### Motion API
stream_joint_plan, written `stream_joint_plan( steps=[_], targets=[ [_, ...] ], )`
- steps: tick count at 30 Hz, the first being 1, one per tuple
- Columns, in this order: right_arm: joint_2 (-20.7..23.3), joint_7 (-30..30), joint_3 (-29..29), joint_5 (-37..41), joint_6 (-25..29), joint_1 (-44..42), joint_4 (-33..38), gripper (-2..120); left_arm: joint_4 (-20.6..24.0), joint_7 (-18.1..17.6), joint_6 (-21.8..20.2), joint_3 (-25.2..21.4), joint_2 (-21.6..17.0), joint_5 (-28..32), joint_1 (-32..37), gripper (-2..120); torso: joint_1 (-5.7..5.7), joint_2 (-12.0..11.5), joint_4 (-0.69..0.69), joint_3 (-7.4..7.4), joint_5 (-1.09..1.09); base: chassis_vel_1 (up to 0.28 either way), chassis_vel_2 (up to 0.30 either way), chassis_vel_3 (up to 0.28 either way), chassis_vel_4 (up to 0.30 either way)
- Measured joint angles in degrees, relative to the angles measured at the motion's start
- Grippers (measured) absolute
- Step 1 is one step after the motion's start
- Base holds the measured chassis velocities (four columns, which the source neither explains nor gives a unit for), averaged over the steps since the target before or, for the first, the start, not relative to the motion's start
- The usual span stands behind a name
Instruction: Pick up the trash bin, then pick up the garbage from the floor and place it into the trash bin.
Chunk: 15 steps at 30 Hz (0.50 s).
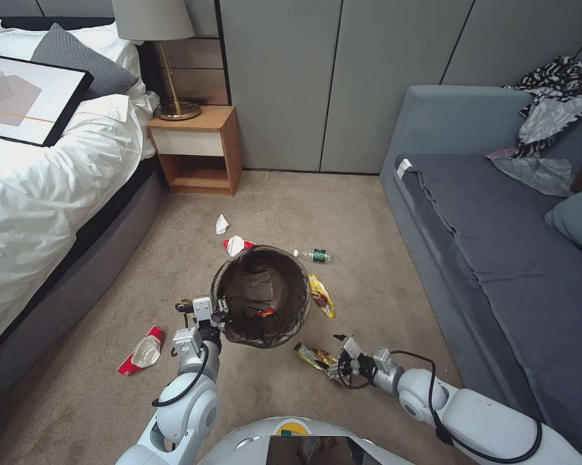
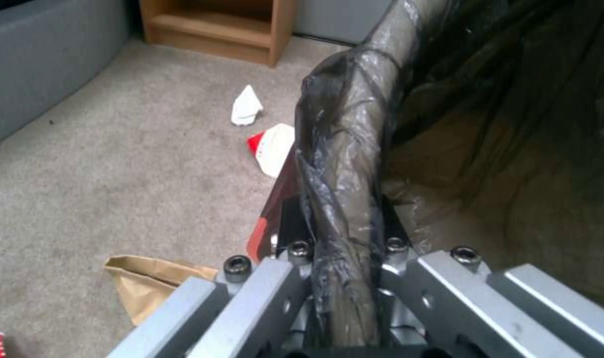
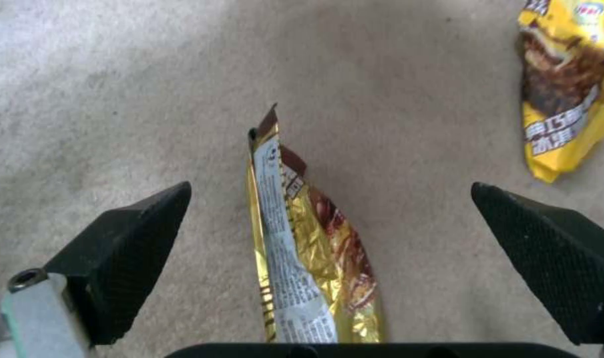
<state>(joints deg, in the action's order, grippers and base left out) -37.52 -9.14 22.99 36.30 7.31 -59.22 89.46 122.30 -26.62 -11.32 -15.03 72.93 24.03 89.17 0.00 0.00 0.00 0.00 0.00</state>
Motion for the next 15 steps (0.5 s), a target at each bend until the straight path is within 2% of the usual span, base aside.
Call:
stream_joint_plan(
  steps=[7,15],
  targets=[
    [-3.6,0.8,2.8,0.0,-2.3,2.4,-5.3,100,0.1,0.0,0.1,-0.3,0.0,0.1,-0.1,2,0.00,0.0,0.01,0.00,0.00,0.000,0.000,0.000,0.000],
    [-5.8,0.7,4.1,-0.5,-2.6,3.0,-8.6,100,-0.1,0.0,0.1,-0.2,0.3,0.2,-0.7,2,0.00,0.0,0.00,0.00,0.00,0.000,0.000,0.000,0.000]
  ],
)
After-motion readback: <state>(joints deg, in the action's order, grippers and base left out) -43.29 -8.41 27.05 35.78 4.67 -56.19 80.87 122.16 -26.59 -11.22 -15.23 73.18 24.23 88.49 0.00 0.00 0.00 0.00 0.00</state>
